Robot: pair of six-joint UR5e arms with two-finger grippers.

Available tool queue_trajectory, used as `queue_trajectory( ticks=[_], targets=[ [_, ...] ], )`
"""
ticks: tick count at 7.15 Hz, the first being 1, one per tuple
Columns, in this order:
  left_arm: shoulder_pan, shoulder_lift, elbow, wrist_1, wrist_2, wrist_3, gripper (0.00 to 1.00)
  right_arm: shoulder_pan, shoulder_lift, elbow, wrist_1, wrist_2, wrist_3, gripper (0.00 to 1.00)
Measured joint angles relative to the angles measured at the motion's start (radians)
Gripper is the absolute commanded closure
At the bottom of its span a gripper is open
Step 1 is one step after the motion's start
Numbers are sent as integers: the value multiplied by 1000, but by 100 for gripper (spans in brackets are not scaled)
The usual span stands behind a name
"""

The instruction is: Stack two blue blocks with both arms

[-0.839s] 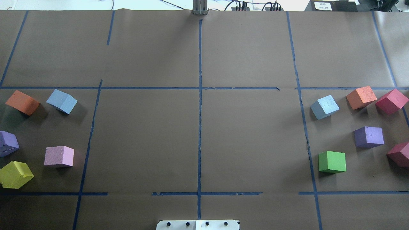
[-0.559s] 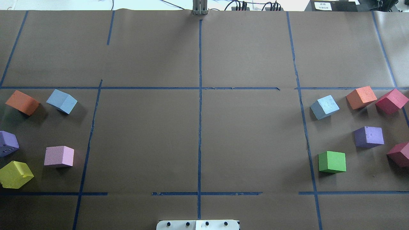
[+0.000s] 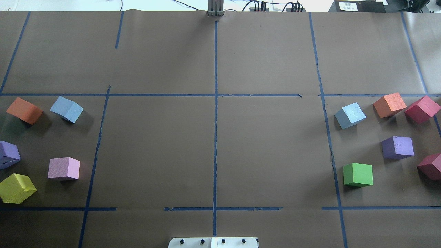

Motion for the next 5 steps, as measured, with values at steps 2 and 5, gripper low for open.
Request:
queue_trajectory(
  ticks=[2,5],
  targets=[
    [2,33,-37,-2,-9,2,0,-2,-23,-1,56,24,4,0],
    [2,59,-51,-5,-14,4,0,-21,-53,0,115,84,5,0]
  ],
)
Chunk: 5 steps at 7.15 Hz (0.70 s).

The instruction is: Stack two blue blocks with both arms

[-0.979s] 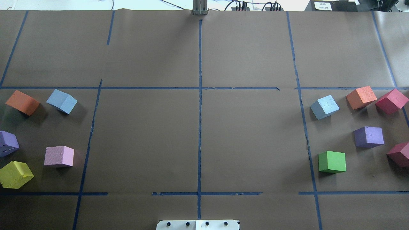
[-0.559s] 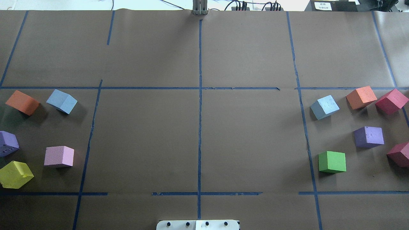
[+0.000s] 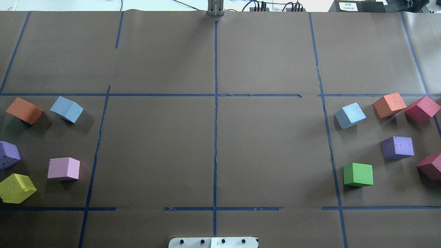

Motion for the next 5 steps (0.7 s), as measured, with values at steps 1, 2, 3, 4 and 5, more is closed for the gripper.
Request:
queue_trajectory(
  ticks=[1,2,3,4,5],
  targets=[
    [1,2,-1,0,-1,1,0,-23,-3,3,14,13,1,0],
    [2,3,-1,-1,-3,2,0,-52,-3,6,41,23,6,0],
    [4,3,-1,-4,-12,2,0,-99,1,9,84,29,42,0],
    [4,3,-1,-18,-24,1,0,-169,17,10,153,15,137,1],
    [4,3,-2,-38,-32,-1,0,-264,41,11,251,-29,282,1]
  ],
)
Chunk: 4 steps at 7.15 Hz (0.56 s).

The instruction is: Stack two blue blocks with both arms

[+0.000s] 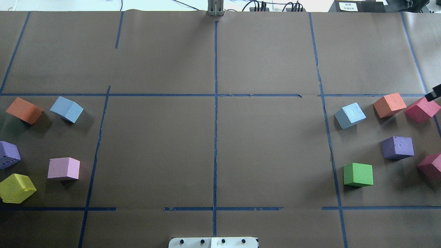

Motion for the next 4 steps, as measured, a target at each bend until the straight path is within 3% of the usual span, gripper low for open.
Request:
queue_trajectory(
  ticks=[2,4],
  targets=[
    [0,0,0,-14,-13,-2,0,-180,41,-10,163,-108,204,1],
    [0,0,0,-16,-17,-3,0,-262,103,-57,201,-155,258,2]
  ],
)
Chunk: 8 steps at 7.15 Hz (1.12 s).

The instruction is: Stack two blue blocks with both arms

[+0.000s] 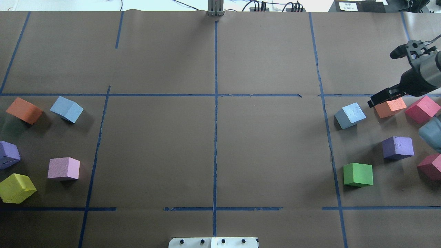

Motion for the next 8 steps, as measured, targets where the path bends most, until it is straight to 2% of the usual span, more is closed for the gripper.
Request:
queue_trajectory(
  ticks=[4,5,7,8],
  targets=[
    [0,0,0,0,-2,0,0,-102,32,-79,12,-68,18,4],
    [0,0,0,0,-2,1,0,-120,33,-93,12,-81,18,13],
    [0,0,0,0,-2,1,0,-151,60,-119,12,-108,19,83],
    [0,0,-1,0,-2,1,0,-155,70,-126,11,-112,18,99]
  ],
)
